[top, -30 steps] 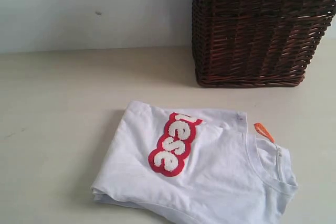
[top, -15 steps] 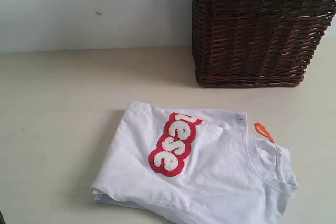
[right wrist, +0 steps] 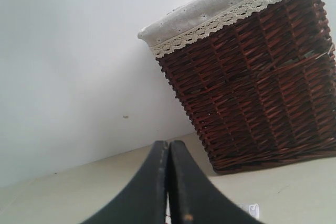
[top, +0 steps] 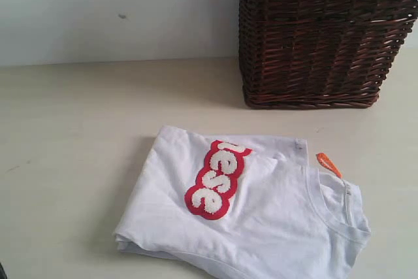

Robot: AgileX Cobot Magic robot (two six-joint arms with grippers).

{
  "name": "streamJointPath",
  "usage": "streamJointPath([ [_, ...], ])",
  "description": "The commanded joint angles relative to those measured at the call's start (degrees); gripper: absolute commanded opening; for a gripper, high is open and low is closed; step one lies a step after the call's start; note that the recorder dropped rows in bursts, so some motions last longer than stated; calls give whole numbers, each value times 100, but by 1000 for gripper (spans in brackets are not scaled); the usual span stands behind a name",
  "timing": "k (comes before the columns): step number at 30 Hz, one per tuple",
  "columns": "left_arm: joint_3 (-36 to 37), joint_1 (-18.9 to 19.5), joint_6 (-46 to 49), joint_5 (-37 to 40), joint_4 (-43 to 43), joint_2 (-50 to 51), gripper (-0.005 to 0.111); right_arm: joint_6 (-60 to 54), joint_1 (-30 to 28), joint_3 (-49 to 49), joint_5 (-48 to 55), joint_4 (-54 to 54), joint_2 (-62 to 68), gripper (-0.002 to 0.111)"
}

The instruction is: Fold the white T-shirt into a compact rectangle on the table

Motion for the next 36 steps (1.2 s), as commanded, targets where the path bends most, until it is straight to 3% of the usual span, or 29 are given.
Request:
streamJointPath([
  [1,18,321,390,283,72,-40,0,-15,5,29,-63,1,-17,0],
  [9,18,1805,390,678,-125,-40,0,-15,5,29,-63,1,-17,0],
  [21,18,4765,723,667,-125,-40,0,-26,5,29,-63,0,-17,0],
  [24,18,5350,734,667,-125,-40,0,-26,5,29,-63,0,-17,0],
  [29,18,5900,721,667,-125,-40,0,-26,5,29,-63,0,-17,0],
  [33,18,5973,657,656,95,-40,0,-26,5,29,-63,0,-17,0],
  [36,18,5973,91,640,565,-40,0,-26,5,29,-63,0,-17,0],
])
